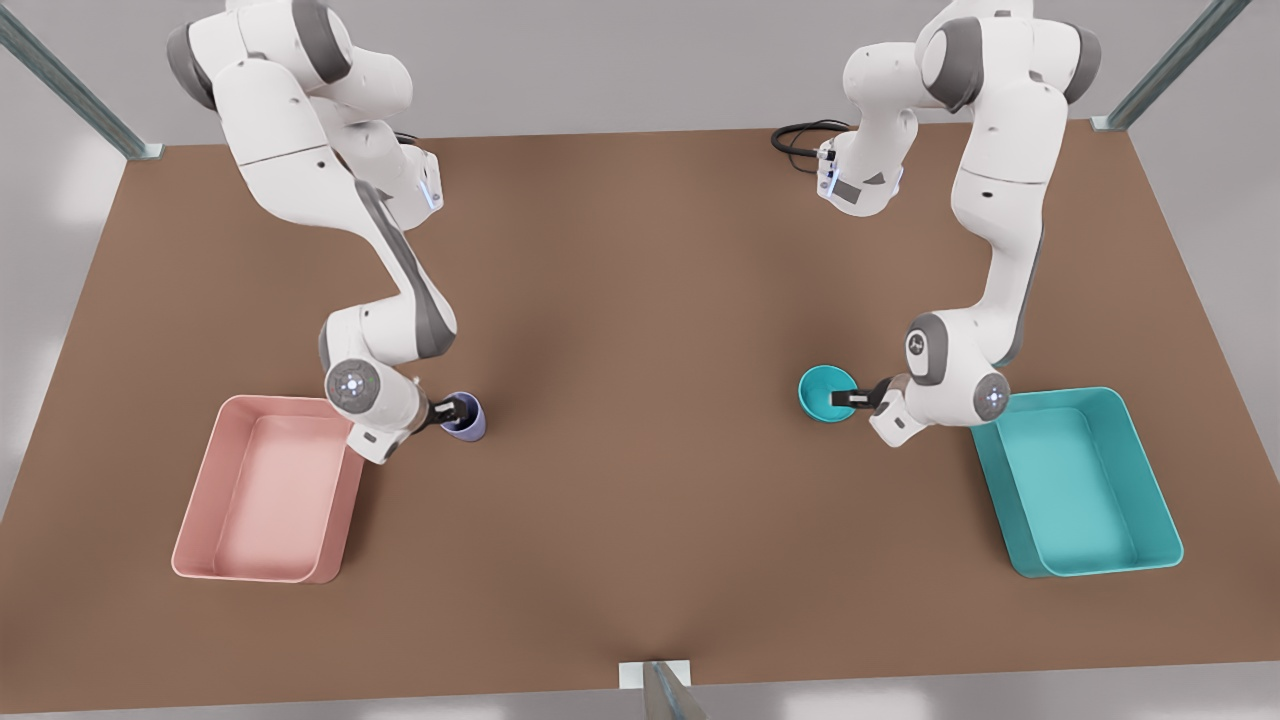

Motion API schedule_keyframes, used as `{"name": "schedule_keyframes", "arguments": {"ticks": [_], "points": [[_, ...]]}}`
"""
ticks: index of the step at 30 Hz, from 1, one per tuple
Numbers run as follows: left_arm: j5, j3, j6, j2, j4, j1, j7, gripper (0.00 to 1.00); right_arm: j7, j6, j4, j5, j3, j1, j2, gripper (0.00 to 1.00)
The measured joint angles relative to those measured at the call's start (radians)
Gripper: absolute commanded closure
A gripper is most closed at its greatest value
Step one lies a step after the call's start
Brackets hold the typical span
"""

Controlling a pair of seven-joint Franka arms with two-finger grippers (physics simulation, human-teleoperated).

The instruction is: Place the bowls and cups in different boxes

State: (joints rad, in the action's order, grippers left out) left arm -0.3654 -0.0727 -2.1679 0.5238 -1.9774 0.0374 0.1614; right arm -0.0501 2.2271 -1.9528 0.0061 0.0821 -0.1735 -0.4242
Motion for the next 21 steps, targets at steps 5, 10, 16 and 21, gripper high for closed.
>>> {"name": "schedule_keyframes", "arguments": {"ticks": [5, 10, 16, 21], "points": [[0.007, 0.001, -0.002, -0.003, 0.007, -0.004, 0.017, 0.79, 0.001, 0.029, -0.005, 0.000, 0.000, 0.007, -0.041, 0.00], [0.046, 0.040, 0.031, -0.038, 0.066, -0.027, 0.028, 0.79, 0.007, 0.040, 0.005, 0.004, 0.001, 0.008, -0.049, 0.76], [0.221, 0.071, 0.217, -0.010, 0.514, -0.319, 0.040, 0.79, 0.030, 0.033, 0.038, 0.017, -0.001, 0.005, -0.060, 0.79], [0.259, 0.131, 0.258, 0.113, 0.587, -0.419, 0.056, 0.79, 0.074, -0.082, 0.302, 0.052, -0.006, 0.119, -0.020, 0.79]]}}
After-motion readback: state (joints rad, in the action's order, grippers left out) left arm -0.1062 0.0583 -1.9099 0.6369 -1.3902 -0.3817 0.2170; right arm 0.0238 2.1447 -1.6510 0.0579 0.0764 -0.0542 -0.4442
